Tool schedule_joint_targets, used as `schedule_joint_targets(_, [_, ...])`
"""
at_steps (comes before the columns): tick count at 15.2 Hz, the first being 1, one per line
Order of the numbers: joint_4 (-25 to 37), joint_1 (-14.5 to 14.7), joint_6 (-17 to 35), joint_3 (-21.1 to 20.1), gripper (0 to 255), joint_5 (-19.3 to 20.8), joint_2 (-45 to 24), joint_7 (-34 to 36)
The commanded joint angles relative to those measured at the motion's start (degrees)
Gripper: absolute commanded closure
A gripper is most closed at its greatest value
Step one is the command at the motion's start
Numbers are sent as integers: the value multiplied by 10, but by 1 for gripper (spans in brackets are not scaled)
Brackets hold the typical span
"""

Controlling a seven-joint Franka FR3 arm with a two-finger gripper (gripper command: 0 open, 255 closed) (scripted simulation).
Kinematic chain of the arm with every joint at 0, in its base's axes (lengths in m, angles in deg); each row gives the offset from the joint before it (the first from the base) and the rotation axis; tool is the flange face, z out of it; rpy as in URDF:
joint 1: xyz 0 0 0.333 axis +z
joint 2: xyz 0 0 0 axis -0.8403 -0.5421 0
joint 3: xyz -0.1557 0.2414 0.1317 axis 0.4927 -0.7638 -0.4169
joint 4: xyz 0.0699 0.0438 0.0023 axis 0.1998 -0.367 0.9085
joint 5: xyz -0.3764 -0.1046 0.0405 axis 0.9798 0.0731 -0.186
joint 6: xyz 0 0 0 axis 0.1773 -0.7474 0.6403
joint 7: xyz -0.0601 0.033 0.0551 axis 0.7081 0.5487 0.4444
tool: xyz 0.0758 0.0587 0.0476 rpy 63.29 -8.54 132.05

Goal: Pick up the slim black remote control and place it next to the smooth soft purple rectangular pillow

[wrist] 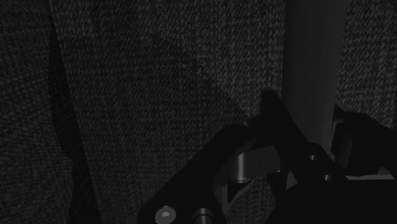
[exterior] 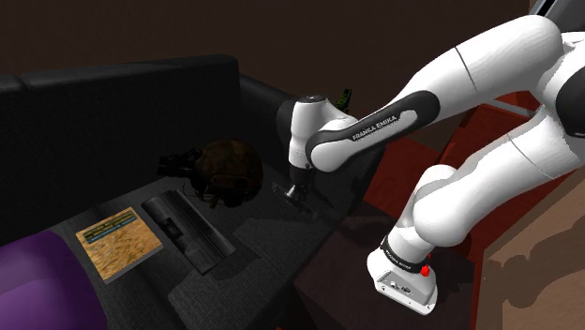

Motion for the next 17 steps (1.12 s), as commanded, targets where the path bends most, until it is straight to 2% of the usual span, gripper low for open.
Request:
schedule_joint_targets(1, [6,0,-24,2,255,1,17,0])
schedule_joint_targets(15, [68,-1,-159,14,255,10,91,6])
schedule_joint_targets(17, [83,4,-161,4,255,5,80,19])
